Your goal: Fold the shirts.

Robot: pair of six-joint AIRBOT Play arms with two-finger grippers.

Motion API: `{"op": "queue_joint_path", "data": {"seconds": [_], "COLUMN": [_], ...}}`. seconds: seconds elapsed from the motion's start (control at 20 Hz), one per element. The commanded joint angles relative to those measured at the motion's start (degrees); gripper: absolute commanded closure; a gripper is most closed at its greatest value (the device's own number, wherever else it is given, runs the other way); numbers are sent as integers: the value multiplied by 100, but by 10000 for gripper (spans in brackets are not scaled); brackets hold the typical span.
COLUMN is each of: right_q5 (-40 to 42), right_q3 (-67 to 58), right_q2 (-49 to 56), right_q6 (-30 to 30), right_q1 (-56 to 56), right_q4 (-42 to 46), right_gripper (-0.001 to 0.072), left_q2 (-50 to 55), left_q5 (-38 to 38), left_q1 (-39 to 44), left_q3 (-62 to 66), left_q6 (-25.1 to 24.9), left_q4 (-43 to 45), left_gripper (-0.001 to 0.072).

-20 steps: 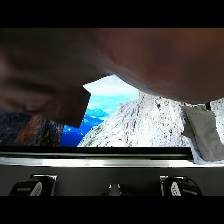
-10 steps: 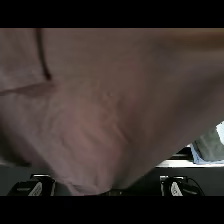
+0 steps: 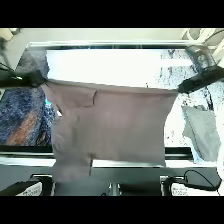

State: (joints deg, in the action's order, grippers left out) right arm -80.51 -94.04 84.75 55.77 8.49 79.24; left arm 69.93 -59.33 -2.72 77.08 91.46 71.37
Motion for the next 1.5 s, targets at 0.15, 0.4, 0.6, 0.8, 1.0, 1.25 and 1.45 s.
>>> {"op": "queue_joint_path", "data": {"seconds": [0.15,0.4,0.6,0.8,1.0,1.25,1.45], "right_q5": [2826,4111,2767,1263,-284,-304,-219], "right_q3": [81,59,61,59,258,1239,1250], "right_q2": [1110,1134,1384,1095,1193,1257,1073], "right_q6": [424,901,861,-437,-90,212,249], "right_q1": [-442,-337,-341,-293,-299,-302,-295], "right_q4": [28,48,-125,42,68,-299,-407], "right_gripper": [688,688,686,685,686,686,366], "left_q2": [1447,1996,2380,1790,1631,1633,1624], "left_q5": [1646,2404,1606,310,-1333,-1071,-1366], "left_q1": [184,142,214,136,-42,7,-76], "left_q3": [-144,660,697,699,251,-970,-850], "left_q6": [-450,-448,-459,-1416,-868,-828,-754], "left_q4": [-146,-149,-146,203,365,15,-304], "left_gripper": [683,684,684,684,684,684,301]}}
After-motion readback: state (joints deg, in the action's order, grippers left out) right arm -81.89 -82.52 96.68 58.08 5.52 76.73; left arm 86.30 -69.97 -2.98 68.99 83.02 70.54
